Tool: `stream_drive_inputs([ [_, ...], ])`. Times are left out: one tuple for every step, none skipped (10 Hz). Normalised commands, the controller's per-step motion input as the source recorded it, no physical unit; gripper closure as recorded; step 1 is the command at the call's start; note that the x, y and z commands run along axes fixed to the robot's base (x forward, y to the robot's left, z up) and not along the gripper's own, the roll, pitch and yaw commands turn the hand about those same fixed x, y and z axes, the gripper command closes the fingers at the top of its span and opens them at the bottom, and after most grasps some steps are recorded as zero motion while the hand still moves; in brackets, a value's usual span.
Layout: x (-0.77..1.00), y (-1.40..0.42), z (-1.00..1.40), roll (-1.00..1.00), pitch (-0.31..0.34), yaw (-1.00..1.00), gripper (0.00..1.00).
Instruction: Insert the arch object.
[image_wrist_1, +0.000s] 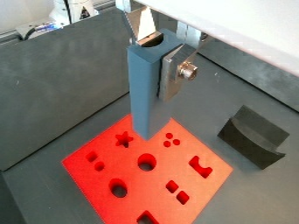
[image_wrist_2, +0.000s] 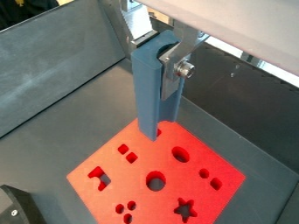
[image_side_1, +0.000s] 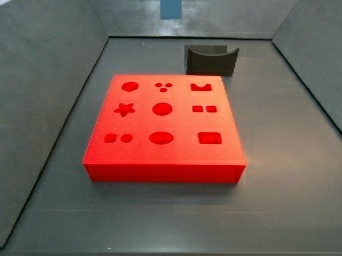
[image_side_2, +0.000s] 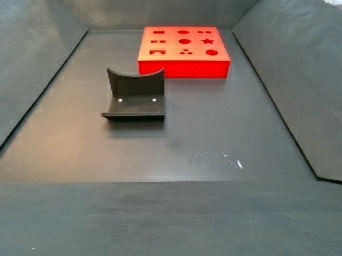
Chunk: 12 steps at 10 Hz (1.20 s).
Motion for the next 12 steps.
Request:
stream_drive_inputs([
  [0.13,0.31,-0.17,-0.01,-0.027,-0.09,1.00],
  [0.19,0.65,-0.30,-0.06,-0.053,-0.14,1.00],
  [0.21,0.74,-0.35,-0.06,-0.080,-0.26,1.00],
  [0.24,0.70,-0.39,-0.07,-0.087,-0.29,1.00],
  [0.15,0.61,-0.45,-0.05,-0.117,-0.40,1.00],
  [0.13,0.43,-0.43,-0.02,-0.134,-0.55,1.00],
  [0.00,0.35,-0.45,0.00,-0.159,-0.66,1.00],
  [0.00,0.19,-0.39,0.00,-0.191,-0.79,1.00],
  [0.10,0.04,-0.32,-0.01,-0.197,-0.88,1.00],
  [0.11,0.03,-0.31,-0.01,-0.197,-0.89,1.00],
  [0.21,0.09,-0.26,-0.05,-0.193,-0.83,1.00],
  [0.22,0.09,-0.26,-0.05,-0.190,-0.83,1.00],
])
